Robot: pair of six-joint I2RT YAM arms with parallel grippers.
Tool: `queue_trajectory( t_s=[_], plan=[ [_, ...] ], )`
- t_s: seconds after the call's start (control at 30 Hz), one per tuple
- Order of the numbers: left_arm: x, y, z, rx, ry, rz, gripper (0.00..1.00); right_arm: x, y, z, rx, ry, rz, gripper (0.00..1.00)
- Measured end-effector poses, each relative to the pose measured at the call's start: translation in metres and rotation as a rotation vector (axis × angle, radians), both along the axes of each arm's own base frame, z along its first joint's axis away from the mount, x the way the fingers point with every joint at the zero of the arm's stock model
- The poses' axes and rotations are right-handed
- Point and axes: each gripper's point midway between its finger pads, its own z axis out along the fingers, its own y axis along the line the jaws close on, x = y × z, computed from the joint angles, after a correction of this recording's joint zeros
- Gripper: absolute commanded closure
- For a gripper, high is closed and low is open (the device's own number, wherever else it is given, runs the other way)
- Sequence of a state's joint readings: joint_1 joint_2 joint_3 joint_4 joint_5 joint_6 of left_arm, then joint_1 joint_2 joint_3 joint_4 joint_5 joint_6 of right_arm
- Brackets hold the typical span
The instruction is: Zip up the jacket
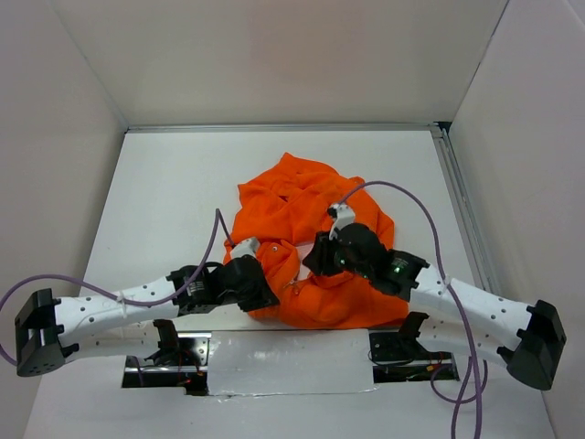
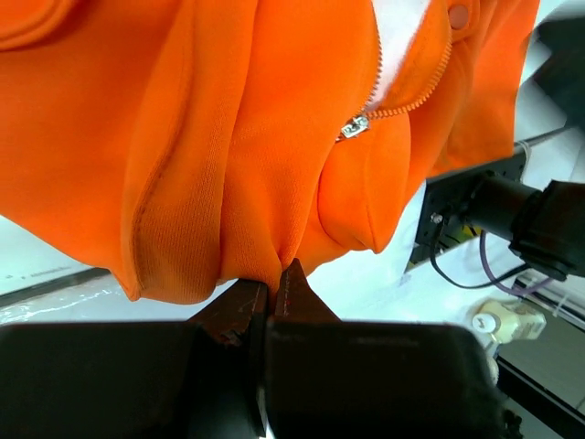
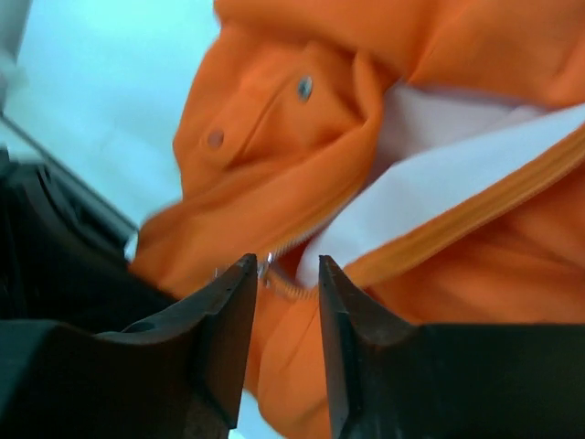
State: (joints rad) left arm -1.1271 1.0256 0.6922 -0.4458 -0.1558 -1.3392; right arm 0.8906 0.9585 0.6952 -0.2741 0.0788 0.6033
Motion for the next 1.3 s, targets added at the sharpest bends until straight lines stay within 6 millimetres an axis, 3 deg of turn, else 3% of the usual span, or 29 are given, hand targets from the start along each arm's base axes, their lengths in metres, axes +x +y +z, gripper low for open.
queue_trajectory(
  t_s=[0.13, 0.3, 0.53, 1.0, 1.3],
  plan=[
    [0.004, 0.004, -0.001, 0.018, -0.013, 0.020, 1.00, -0.034, 0.013, -0.021, -0.053, 0.020, 0.136, 0.54],
    [0.005, 0.006, 0.000, 0.023, -0.022, 0.029, 1.00, -0.054, 0.026, -0.046, -0.141, 0.040, 0.218, 0.45],
    [0.006, 0.006, 0.002, 0.016, -0.028, 0.031, 1.00, -0.050, 0.030, -0.072, -0.230, 0.075, 0.198, 0.42],
    [0.012, 0.005, 0.012, 0.000, -0.060, 0.050, 1.00, -0.052, 0.062, -0.069, -0.156, 0.109, 0.258, 0.52],
    [0.014, 0.009, 0.024, -0.033, -0.091, 0.062, 1.00, -0.047, 0.077, -0.072, -0.152, 0.140, 0.252, 0.52]
  ],
)
